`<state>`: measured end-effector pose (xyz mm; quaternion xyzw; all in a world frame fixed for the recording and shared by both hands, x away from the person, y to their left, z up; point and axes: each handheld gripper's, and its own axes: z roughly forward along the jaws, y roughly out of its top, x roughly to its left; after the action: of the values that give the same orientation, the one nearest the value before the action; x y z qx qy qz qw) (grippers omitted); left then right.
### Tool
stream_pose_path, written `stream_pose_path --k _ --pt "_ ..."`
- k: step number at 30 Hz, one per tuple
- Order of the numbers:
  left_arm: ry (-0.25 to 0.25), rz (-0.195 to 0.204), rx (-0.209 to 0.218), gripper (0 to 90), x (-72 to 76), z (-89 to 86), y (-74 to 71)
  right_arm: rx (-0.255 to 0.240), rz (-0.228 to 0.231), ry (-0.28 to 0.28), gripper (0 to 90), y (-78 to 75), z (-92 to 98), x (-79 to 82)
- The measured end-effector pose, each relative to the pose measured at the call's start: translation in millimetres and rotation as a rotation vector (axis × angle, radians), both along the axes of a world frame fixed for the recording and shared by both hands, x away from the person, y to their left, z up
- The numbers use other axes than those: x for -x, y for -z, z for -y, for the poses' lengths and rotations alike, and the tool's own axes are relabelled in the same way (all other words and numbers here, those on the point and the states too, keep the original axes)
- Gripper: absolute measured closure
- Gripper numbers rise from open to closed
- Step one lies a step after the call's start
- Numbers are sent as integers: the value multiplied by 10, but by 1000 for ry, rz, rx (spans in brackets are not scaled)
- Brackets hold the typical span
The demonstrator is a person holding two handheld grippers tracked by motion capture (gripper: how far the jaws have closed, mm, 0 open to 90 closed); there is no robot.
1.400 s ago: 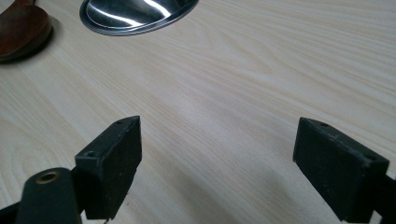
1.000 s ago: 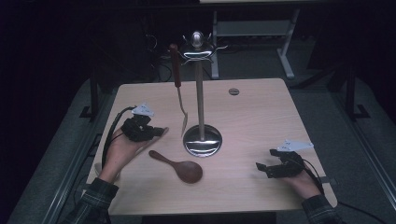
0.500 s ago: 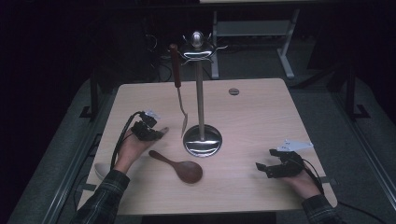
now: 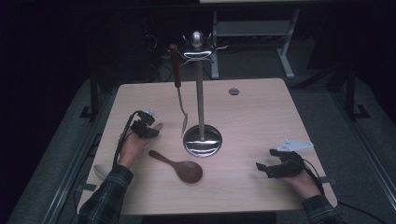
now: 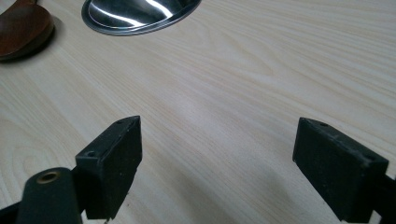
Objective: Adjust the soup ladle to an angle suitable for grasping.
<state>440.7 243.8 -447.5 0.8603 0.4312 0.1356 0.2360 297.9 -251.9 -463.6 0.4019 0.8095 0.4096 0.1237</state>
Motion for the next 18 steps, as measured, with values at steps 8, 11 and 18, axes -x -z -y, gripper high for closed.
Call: stream_pose_path --k 8,11,18 --pt "-67 -13 16 900 -78 -227 1 2 -3 -8 152 5 -13 -3" --pt "-60 -15 16 900 -40 -259 -67 3 -3 -12 152 10 -12 -5" --pt "-71 -31 -21 787 84 -385 -301 3 -2 -13 153 6 -13 -3"
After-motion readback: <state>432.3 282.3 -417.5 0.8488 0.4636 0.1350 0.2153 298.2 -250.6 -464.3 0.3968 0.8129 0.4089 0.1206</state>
